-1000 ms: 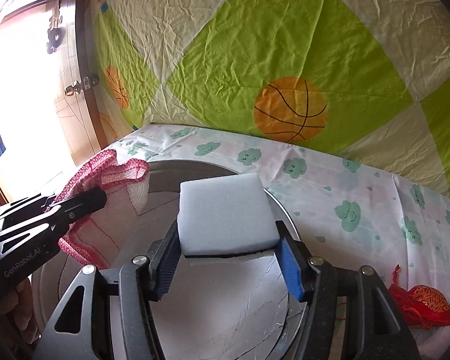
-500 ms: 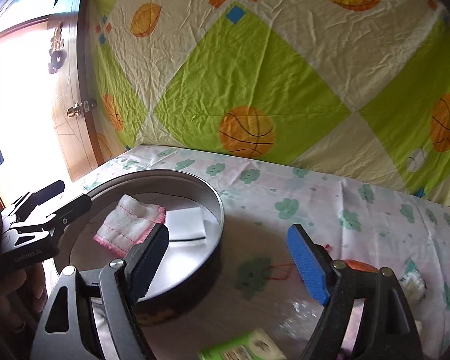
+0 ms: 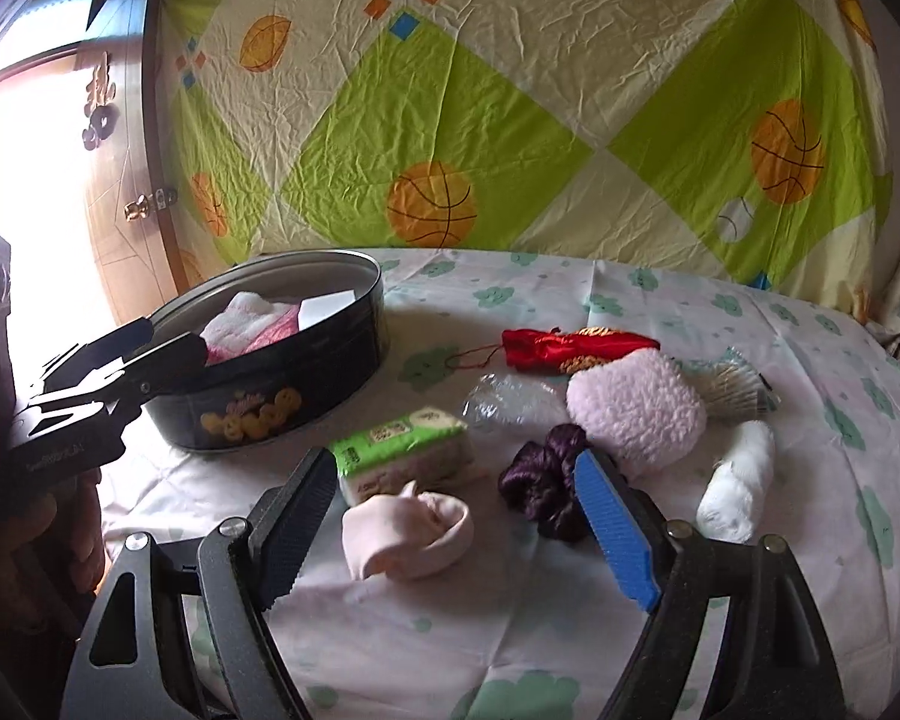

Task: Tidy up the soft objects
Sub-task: 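Move both tools back toward the remaining soft items, then grasp the green tissue pack with the left tool while the right tool grasps the pink cloth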

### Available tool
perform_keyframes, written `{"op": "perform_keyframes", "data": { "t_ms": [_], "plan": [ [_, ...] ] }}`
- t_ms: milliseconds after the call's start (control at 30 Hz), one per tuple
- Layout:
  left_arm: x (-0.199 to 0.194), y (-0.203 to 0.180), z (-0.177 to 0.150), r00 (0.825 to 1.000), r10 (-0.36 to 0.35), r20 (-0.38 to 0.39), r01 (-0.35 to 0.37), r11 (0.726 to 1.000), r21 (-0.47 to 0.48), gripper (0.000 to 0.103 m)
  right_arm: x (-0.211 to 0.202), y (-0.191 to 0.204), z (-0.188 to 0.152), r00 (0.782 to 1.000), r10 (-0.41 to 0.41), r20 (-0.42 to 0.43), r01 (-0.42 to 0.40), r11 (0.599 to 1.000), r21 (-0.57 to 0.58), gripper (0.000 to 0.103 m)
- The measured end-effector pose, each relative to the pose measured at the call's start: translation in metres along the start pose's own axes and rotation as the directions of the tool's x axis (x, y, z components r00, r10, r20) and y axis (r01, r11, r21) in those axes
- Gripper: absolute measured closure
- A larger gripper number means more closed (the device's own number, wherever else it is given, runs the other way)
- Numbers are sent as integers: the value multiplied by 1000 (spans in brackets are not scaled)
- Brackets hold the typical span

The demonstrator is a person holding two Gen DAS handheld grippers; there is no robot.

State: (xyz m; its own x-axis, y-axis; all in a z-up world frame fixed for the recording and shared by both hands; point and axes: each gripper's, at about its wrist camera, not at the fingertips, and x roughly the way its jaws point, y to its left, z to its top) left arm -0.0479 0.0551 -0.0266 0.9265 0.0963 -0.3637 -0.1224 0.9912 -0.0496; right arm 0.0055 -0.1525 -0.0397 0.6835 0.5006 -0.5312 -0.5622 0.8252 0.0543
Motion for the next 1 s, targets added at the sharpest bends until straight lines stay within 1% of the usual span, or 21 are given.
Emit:
{"op": "perform_keyframes", "data": {
  "t_ms": [67,167,233,400,500,533,567,600,667,767,867,1000],
  "plan": [
    [1,-4,-5,1000,0,-15,0,1000,0,4,4,5,-4,1000,14,-7,-14,1000,-9,20],
    [1,-7,-11,999,-22,-32,22,1000,-9,4,10,10,-9,999,27,-22,-27,1000,-16,20],
    [2,-9,-14,999,-26,-42,26,1000,-4,4,13,13,-11,999,21,-30,-22,999,-28,20],
    [0,-9,-15,999,-31,-31,31,999,-11,4,22,14,-14,998,15,-63,-17,999,-34,24],
    [-3,-10,-16,998,-50,-26,50,999,-15,4,30,16,-14,995,16,-97,-19,999,-37,26],
    [-4,-11,-16,998,-54,-23,54,998,-11,4,34,16,-15,993,20,-120,-24,999,-36,33],
    [-5,-12,-16,998,-59,-23,59,998,-7,4,38,15,-16,990,24,-141,-28,999,-29,42],
    [-5,-14,-16,998,-64,-23,64,998,-4,4,43,12,-17,986,36,-165,-39,999,-16,46],
    [-7,-17,-16,997,-77,-19,77,997,5,4,46,8,-19,982,66,-177,-65,998,11,61],
    [-9,-22,-15,996,-82,-17,83,996,23,4,38,4,-18,987,84,-140,-80,996,33,70],
    [-9,-27,-11,996,-82,-17,83,996,37,4,25,-2,-12,991,102,-87,-97,994,59,72],
    [-3,-36,-7,995,-97,-38,99,993,58,4,6,-10,-2,998,65,-5,-65,996,63,72]
  ]
}}
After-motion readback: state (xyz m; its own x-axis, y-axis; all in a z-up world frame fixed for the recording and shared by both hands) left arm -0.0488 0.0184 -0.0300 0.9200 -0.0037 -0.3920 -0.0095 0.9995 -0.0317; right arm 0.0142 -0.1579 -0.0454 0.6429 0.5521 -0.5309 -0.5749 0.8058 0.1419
